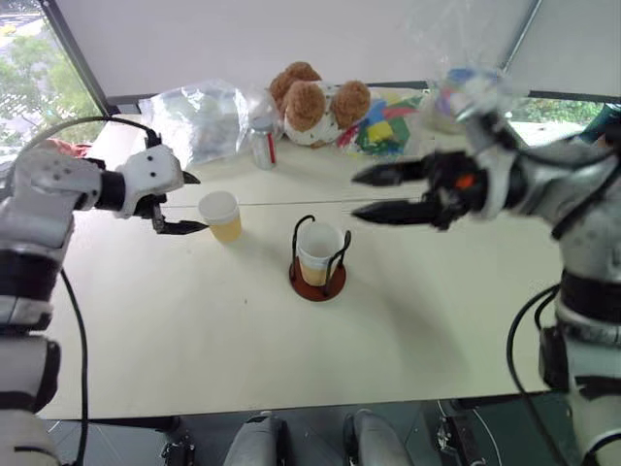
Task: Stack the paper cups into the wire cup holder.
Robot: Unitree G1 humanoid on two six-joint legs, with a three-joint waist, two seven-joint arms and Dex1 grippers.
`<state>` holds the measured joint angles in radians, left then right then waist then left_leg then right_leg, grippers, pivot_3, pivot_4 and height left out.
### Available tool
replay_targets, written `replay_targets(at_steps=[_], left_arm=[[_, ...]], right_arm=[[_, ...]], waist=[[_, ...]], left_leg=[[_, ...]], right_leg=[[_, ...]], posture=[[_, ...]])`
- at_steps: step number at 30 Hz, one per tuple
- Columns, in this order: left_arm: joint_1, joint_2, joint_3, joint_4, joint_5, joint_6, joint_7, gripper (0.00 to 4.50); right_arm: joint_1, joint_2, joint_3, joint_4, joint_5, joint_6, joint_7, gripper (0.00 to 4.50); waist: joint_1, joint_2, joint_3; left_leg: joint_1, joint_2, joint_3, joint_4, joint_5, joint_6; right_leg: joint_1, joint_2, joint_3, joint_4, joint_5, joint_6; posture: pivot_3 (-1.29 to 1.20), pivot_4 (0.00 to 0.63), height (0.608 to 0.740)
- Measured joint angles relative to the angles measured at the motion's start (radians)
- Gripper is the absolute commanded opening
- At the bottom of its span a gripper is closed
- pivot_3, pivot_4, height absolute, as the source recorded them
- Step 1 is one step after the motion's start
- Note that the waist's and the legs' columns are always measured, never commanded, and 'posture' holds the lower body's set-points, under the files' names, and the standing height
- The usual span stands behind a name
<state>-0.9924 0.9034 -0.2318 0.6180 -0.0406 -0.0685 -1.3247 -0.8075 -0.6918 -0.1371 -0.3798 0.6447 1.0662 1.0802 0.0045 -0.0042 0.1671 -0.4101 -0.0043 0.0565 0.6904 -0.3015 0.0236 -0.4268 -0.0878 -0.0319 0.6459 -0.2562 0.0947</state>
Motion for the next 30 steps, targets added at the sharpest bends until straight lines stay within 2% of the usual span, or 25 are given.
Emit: replay_targets(at_steps=[8,10,12,18,23,26,28,30], left_arm=[[-0.149,-0.104,-0.093,0.324,0.156,-0.214,-0.067,4.5],[-0.171,-0.132,-0.118,0.404,0.207,-0.271,-0.052,3.97],[-0.185,-0.164,-0.138,0.484,0.244,-0.316,-0.034,3.17],[-0.225,-0.194,-0.138,0.582,0.284,-0.373,-0.021,0.14],[-0.268,-0.221,-0.098,0.587,0.272,-0.369,-0.036,0.07],[-0.341,-0.245,-0.058,0.576,0.227,-0.331,-0.125,0.07],[-0.405,-0.263,-0.046,0.532,0.159,-0.263,-0.205,0.07],[-0.466,-0.277,-0.068,0.428,0.025,-0.164,-0.257,0.07]], right_arm=[[0.118,-0.005,-0.108,-0.149,0.103,0.079,-0.213,2.72],[0.138,-0.006,-0.122,-0.166,0.121,0.085,-0.251,2.77],[0.15,-0.007,-0.128,-0.169,0.138,0.086,-0.285,2.77],[0.172,-0.039,-0.145,-0.166,0.167,0.079,-0.333,2.77],[0.179,-0.052,-0.145,-0.165,0.19,0.071,-0.346,2.77],[0.213,-0.104,-0.149,-0.164,0.203,0.063,-0.335,2.77],[0.255,-0.157,-0.163,-0.163,0.208,0.062,-0.314,2.77],[0.294,-0.21,-0.188,-0.158,0.212,0.059,-0.29,2.77]], waist=[[0.004,-0.001,0.0],[0.007,-0.001,0.0],[0.007,-0.002,0.001],[0.008,-0.005,0.002],[0.007,-0.005,0.002],[0.009,-0.007,0.003],[0.012,-0.007,0.004],[0.011,-0.007,0.004]], left_leg=[[0.0,0.0,0.0,0.0,-0.001,0.001],[0.0,0.0,0.0,0.0,-0.001,0.002],[-0.001,0.0,0.0,0.002,-0.002,0.003],[-0.001,0.0,-0.001,0.002,-0.002,0.003],[-0.002,0.0,-0.001,0.003,-0.002,0.004],[-0.006,0.001,-0.004,0.006,-0.003,0.004],[-0.01,0.0,-0.006,0.008,-0.003,0.005],[-0.013,-0.001,-0.008,0.009,-0.004,0.006]], right_leg=[[0.0,0.0,0.0,0.0,0.0,0.001],[0.0,0.0,0.0,0.0,0.0,0.001],[0.0,0.0,0.0,0.0,0.0,0.001],[0.0,0.0,-0.001,0.0,0.0,0.001],[0.0,0.0,-0.001,0.0,0.0,0.001],[-0.001,0.0,-0.003,0.0,0.0,0.001],[-0.002,0.0,-0.004,-0.001,0.0,0.001],[-0.003,-0.001,-0.003,-0.001,0.0,0.001]], posture=[[0.0,0.15,0.74],[0.0,0.15,0.74],[0.0,0.15,0.74],[0.0,0.15,0.74],[0.0,0.15,0.74],[0.0,0.15,0.74],[0.0,0.15,0.74],[0.0,0.15,0.74]])
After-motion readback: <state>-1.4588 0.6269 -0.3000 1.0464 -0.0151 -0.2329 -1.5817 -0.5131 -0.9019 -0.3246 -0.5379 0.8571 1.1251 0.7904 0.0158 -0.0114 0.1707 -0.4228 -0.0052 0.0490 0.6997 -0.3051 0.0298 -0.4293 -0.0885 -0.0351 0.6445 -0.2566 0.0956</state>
